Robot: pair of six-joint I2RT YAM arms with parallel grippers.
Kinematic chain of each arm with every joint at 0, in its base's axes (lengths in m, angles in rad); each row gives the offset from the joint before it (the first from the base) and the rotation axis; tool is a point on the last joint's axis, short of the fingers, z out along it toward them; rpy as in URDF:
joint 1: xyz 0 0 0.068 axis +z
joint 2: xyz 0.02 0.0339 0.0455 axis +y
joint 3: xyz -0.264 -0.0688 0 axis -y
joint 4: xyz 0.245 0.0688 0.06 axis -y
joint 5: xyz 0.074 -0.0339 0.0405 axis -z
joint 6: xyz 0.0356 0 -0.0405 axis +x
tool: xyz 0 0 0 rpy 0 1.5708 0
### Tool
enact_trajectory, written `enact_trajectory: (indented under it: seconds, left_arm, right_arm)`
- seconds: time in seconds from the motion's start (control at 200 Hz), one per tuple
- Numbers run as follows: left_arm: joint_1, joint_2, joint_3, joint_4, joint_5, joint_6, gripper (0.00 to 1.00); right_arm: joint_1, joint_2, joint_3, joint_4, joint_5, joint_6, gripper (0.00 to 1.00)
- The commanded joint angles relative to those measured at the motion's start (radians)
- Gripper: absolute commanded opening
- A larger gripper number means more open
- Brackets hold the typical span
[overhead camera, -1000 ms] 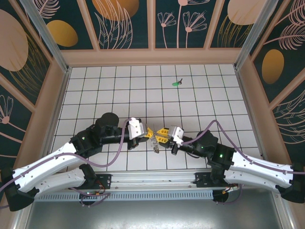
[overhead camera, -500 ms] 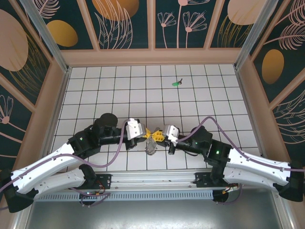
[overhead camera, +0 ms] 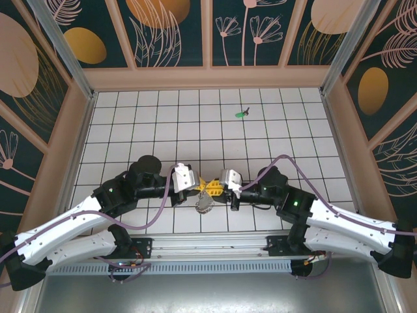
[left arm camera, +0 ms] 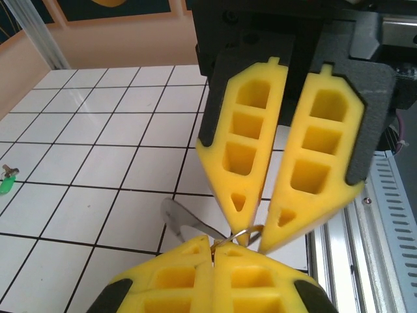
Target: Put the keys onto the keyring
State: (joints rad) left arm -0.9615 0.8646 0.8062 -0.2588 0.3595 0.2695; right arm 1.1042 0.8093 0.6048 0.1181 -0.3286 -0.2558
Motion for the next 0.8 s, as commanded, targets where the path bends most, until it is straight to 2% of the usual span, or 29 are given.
enact_trajectory:
  seconds: [0.0,0.13,0.42,0.626,0.796]
  left_arm:
    - [-0.005,-0.001,0.01,0.105,0.001,0.011,0.0]
    - [-0.004,-0.007,0.005,0.107,0.002,0.009,0.0]
    - [-0.005,-0.013,-0.003,0.11,0.004,0.006,0.0]
    - [-0.005,-0.013,-0.004,0.112,0.0,0.004,0.0]
    - [-0.004,-0.013,-0.01,0.119,-0.023,-0.001,0.0]
  right_arm:
    - [0.017,0.004,0.042,0.017,-0.121,-0.005,0.17]
    - [0.017,-0.052,0.009,0.038,-0.007,0.004,0.25]
    - [0.017,-0.165,-0.053,0.058,0.2,0.023,0.28]
    - [0.019,-0.183,-0.073,0.066,0.244,0.029,0.32]
    - [0.034,-0.171,-0.079,0.064,0.225,0.037,0.34]
